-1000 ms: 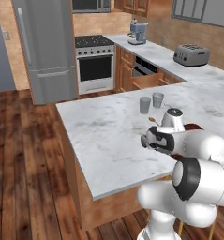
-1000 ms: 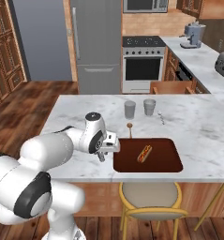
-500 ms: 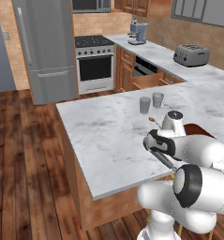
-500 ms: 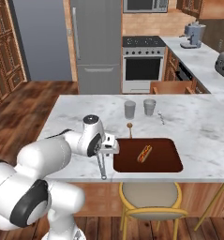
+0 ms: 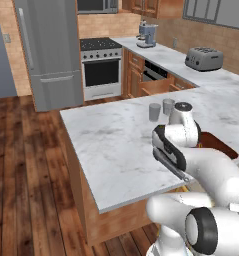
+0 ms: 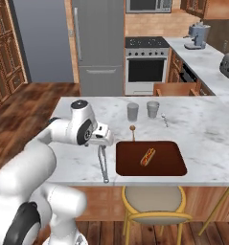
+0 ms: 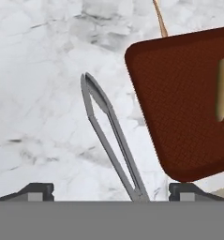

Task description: Take the tongs from the drawer on the left and place them on the dining counter next to the tray containing the hot dog.

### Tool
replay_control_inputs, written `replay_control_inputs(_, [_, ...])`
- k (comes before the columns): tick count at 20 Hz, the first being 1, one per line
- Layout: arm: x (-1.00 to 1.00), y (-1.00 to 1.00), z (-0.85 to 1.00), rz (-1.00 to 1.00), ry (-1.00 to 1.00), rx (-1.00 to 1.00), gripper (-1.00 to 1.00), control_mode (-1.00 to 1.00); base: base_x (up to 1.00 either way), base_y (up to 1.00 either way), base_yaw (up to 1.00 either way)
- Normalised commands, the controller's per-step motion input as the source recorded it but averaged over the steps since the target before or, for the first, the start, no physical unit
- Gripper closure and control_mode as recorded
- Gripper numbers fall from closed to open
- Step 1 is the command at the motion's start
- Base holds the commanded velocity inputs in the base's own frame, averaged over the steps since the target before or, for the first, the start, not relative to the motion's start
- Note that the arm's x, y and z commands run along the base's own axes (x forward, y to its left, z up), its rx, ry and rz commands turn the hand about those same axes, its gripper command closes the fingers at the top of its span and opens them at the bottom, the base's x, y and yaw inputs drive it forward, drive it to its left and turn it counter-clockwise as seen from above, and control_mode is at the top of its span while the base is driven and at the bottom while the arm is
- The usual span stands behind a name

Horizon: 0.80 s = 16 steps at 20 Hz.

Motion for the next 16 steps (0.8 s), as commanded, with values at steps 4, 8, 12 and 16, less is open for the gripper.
replay_control_inputs(4, [-1.00, 0.26, 0.74, 0.01, -0.18, 0.00, -1.00, -1.00, 0.00, 0.00, 0.00])
replay_control_inputs(8, [-1.00, 0.42, 0.59, 0.03, -0.24, 0.00, -1.00, -1.00, 0.00, 0.00, 0.00])
replay_control_inputs(12, [-1.00, 0.29, -0.07, 0.09, -0.41, -0.19, -1.00, -1.00, 0.00, 0.00, 0.00])
replay_control_inputs(16, [-1.00, -0.01, -0.01, 0.06, -0.46, -0.04, -1.00, -1.00, 0.00, 0.00, 0.00])
